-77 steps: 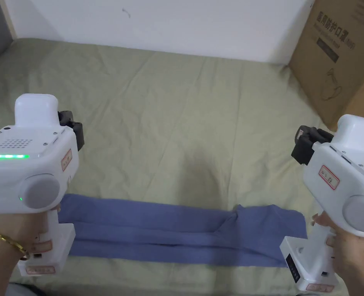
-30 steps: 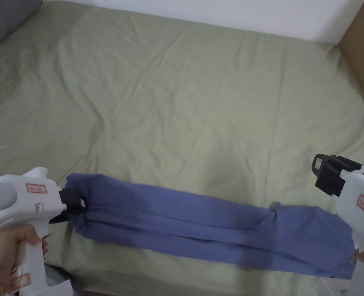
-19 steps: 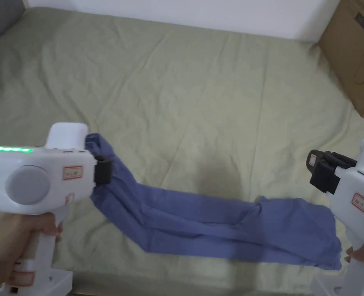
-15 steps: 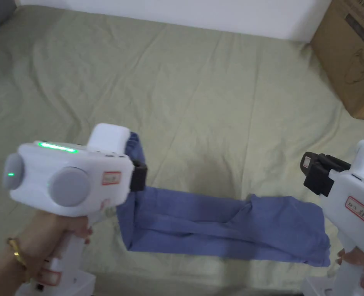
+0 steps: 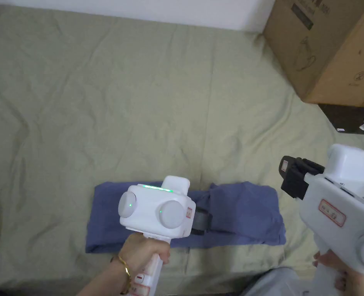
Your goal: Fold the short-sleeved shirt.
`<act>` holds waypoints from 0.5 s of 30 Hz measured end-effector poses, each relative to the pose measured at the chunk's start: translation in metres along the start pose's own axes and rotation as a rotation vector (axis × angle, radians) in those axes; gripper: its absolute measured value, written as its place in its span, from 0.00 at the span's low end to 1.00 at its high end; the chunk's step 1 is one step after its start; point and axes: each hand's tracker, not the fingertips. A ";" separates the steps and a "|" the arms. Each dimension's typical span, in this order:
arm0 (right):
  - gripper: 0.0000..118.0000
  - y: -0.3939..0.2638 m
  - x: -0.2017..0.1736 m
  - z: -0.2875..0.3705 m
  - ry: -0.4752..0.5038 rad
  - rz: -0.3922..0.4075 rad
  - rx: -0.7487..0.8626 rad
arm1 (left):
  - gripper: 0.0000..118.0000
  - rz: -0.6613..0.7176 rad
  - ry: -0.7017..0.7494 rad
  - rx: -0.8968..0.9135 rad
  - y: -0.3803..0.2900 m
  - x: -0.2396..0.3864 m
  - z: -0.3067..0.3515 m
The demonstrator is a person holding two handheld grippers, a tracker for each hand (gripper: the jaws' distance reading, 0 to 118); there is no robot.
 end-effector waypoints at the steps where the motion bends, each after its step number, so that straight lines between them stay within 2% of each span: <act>1: 0.00 -0.001 0.001 0.001 -0.004 0.001 0.000 | 0.86 -0.003 -0.077 0.024 0.004 -0.002 0.010; 4: 0.00 -0.001 0.003 0.002 -0.005 -0.003 -0.004 | 0.84 0.020 -0.108 0.163 0.015 -0.012 0.052; 5: 0.00 -0.002 0.003 0.002 -0.005 -0.005 -0.004 | 0.76 0.012 -0.077 0.224 0.018 -0.016 0.066; 6: 0.00 -0.002 0.003 0.004 -0.005 -0.008 -0.001 | 0.61 0.005 -0.037 0.281 0.019 -0.022 0.078; 7: 0.00 -0.002 0.002 0.005 -0.002 -0.010 0.000 | 0.37 0.006 0.003 0.323 0.021 -0.027 0.086; 8: 0.00 -0.002 0.001 0.006 0.003 -0.012 0.000 | 0.05 0.014 0.060 0.345 0.024 -0.032 0.093; 9: 0.00 -0.001 -0.001 0.008 0.009 -0.012 0.003 | 0.00 0.030 0.118 0.350 0.024 -0.038 0.094; 10: 0.00 0.000 -0.002 0.009 0.012 -0.010 0.005 | 0.00 0.038 0.159 0.355 0.023 -0.043 0.093; 15: 0.00 0.001 -0.008 0.009 0.023 -0.002 0.006 | 0.00 0.077 0.118 0.195 -0.006 -0.047 0.053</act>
